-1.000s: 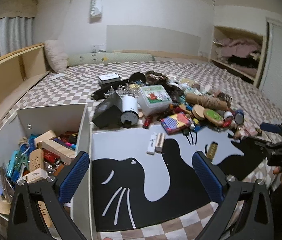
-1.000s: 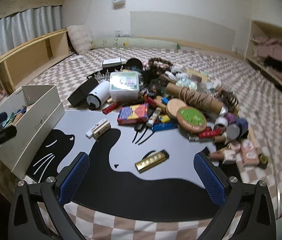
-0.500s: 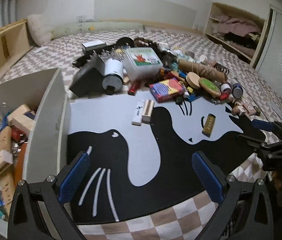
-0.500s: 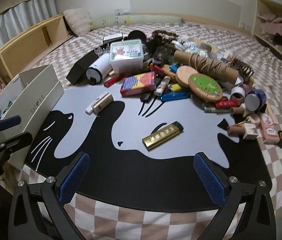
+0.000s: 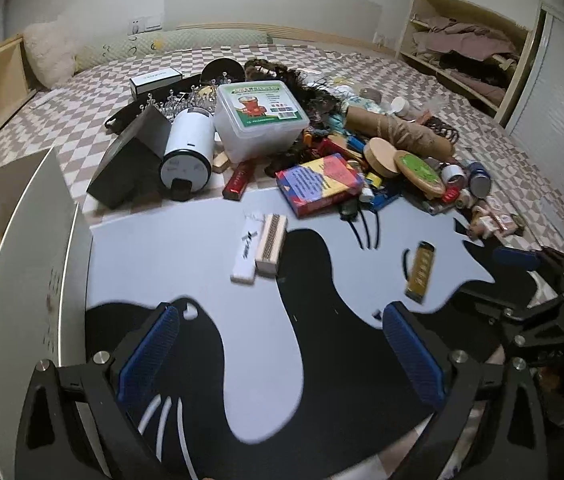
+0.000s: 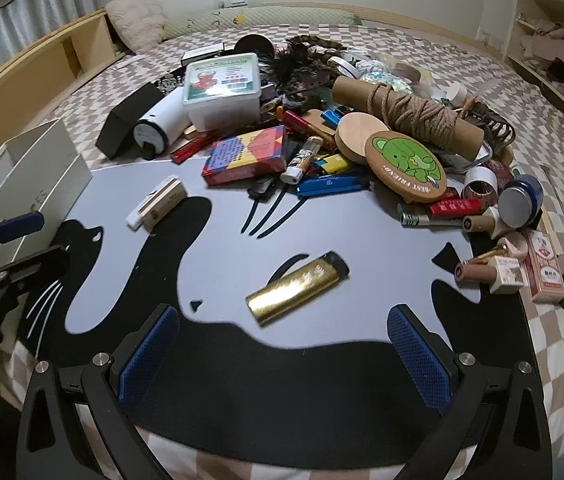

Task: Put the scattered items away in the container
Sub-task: 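Move the left tool to the wooden matchbox and the right tool to the gold lighter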

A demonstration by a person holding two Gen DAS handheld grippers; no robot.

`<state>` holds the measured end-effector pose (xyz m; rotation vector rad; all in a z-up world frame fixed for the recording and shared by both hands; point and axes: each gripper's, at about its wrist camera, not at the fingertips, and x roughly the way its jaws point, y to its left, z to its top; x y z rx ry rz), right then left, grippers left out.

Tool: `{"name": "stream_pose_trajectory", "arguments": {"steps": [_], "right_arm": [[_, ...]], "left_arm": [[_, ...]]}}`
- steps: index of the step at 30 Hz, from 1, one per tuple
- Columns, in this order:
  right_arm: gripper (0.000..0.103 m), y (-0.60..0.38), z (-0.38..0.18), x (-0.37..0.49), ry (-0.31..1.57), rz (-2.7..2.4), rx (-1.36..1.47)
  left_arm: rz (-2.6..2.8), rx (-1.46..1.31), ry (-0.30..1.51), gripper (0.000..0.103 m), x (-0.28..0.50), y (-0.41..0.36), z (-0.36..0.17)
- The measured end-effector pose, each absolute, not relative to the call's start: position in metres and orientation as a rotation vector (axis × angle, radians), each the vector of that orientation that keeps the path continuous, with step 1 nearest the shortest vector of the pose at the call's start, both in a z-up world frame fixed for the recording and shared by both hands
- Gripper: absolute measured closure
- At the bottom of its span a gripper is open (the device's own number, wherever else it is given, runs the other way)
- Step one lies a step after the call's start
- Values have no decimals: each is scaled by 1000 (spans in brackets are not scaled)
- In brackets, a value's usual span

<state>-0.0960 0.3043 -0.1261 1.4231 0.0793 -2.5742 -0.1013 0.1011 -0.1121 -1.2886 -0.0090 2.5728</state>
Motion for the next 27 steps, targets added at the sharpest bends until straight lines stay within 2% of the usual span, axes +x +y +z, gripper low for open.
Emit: {"name": "stream_pose_trajectory", "arguments": {"steps": [5,8,13,17,20,24,27], "right_arm": [[0,306,-131,-113,85,-2595,1444],[0,311,-134,-121,83,-2611,1464],[0,321,-139,-125,67,-2626,1499],[0,326,-143,-127,59,-2625,1526],[0,329,-144,-127,51,-2624,1537],[0,330,-145,-127,52,-2619,1539],[0,329,-147,-129,54,-2613,1544]], "left_arm": [[2577,-1329,-25,3,-132,104,-132],[2548,-1329,-34,20,-146,109,-140],[2526,-1291,-5,21,-164,116,-149],[2497,-1323,-3,41,-177,117,-160],[2491,-1325,25,44,-182,117,-168],[2473,-1328,72,52,-185,120,-178],[2475,-1310,77,53,-185,121,-179]]}}
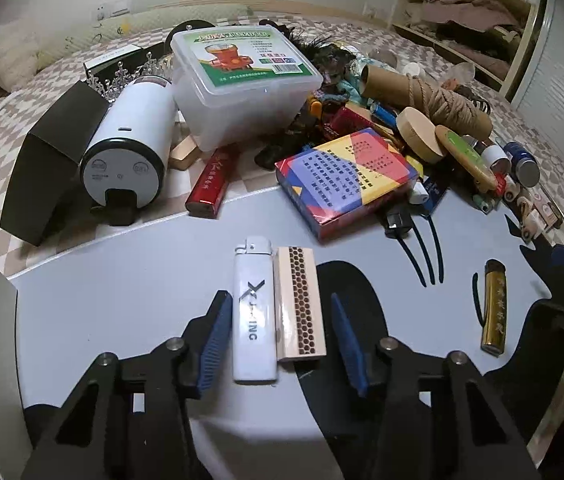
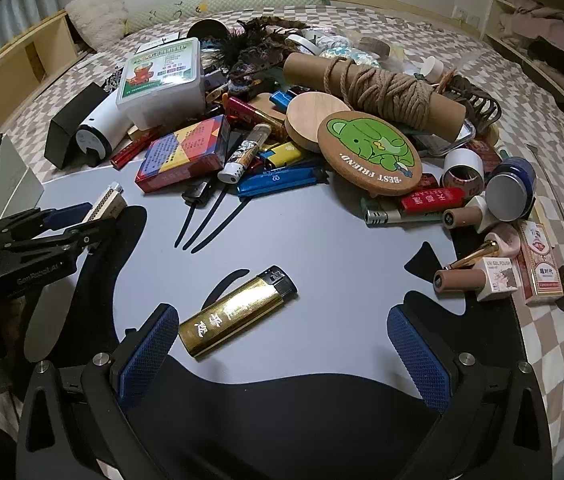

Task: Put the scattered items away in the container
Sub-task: 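Move the left tool to the wooden matchbox and the right tool to the gold lighter, then close the left tool on the matchbox while the right tool grasps the gold lighter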

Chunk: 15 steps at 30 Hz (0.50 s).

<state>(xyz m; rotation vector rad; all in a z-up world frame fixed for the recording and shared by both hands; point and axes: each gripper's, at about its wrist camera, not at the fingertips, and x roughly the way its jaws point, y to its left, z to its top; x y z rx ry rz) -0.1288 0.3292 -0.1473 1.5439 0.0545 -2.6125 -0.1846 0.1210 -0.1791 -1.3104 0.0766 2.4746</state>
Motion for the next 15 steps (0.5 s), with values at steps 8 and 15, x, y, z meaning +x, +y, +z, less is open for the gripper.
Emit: {"name": "stream_pose_trajectory", "arguments": {"steps": [8,15], "right_arm": [[0,331,-151,-129,42,-2599,1552],[0,333,-153,-128,32,-2594,1556]], "left_arm": [[2517,-1243,96,55,-180,122,-171],[2480,-1203,136,61,-174,134,-168]]}}
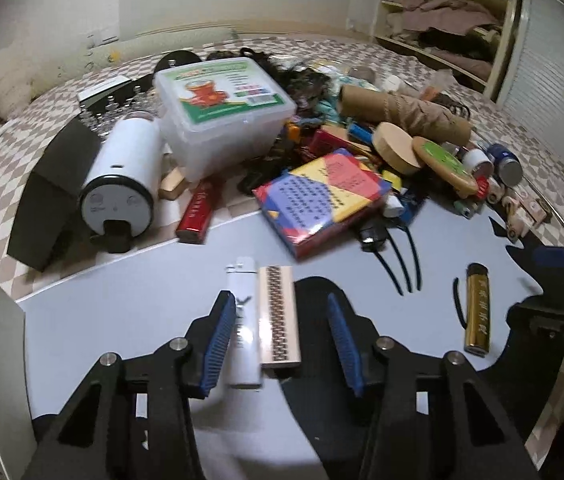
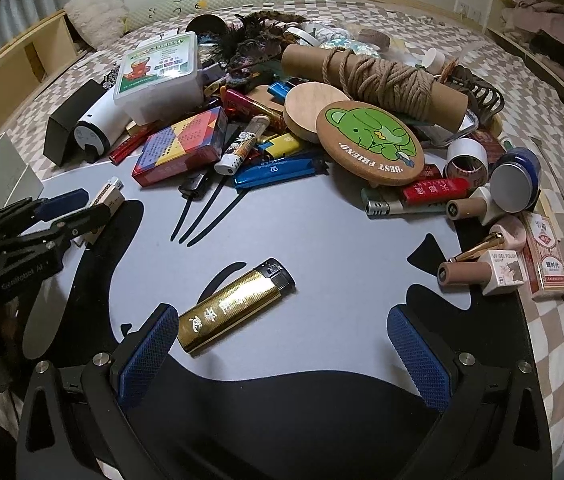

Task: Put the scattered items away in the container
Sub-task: 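Close the left tool on the matchbox while the right tool grasps the gold lighter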

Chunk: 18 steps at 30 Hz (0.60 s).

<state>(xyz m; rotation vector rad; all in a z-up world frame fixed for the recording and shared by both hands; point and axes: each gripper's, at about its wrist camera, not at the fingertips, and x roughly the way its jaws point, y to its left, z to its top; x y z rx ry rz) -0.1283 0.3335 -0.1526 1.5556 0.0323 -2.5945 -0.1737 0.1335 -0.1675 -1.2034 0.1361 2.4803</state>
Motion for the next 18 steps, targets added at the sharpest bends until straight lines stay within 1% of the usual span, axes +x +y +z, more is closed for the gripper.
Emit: {"name": "stream_pose_trajectory", "arguments": {"steps": [2,6,11,13,15,18], "right_arm": [[0,334,-153,-128,33,-2593,1555],[0,334,-154,-128,32,-2585,1561],[0,335,-161,-128,14,-2579,1577],[0,338,-166,-130,-45,-2567,1583],[0,341,-171,-131,-114,-2553,1591],[0,346,-178,-134,-221,-2545,1622]], "left_arm": [[2465,-1212,165,72,-172,139,-170],[2436,-1226,187,79,-168,145,-175],[2428,-1243,213,80,-166,149,-179],[2429,-1247,221,80,-166,150,-180],[2434,-1245,226,83,-166,151,-180],[2437,-1246,223,83,-167,151,-181]]}}
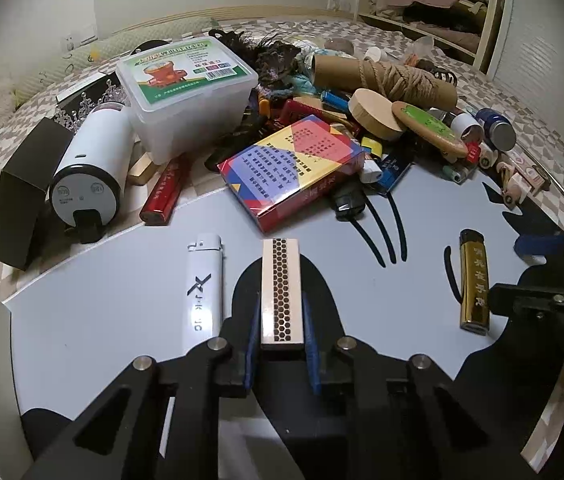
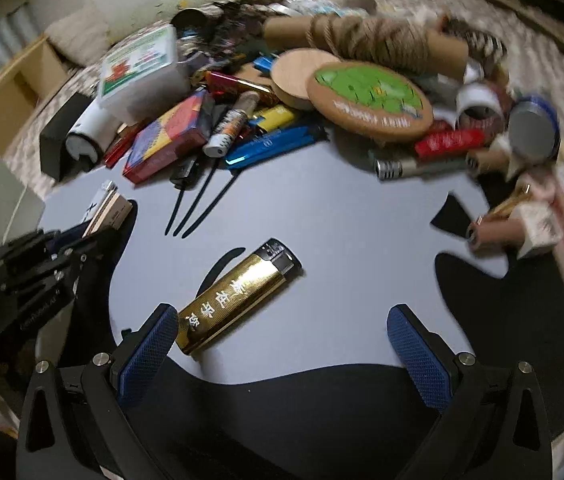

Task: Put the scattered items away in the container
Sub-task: 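Close the left tool on the matchbox while the right tool grasps the gold lighter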

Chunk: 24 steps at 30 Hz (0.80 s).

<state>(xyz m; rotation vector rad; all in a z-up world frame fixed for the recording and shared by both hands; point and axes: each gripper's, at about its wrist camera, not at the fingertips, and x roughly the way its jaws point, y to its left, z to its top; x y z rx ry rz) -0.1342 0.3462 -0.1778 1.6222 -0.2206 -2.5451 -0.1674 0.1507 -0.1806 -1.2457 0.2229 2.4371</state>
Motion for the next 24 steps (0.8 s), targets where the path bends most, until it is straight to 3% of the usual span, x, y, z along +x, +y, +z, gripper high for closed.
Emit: {"name": "stream_pose_trajectory", "arguments": {"steps": [8,19,24], "right_arm": [[1,328,-178,-136,-154,-2580,1622],[43,293,-181,-132,74,-2640,1544],[61,297,-179,-125,93,-2623,1505]], "left_arm": [[2448,-1245,240,83,-167,153,-182],[2453,-1270,164,83,-165,144,-183],[2455,-1273,151,83,-162,141,-183]]}}
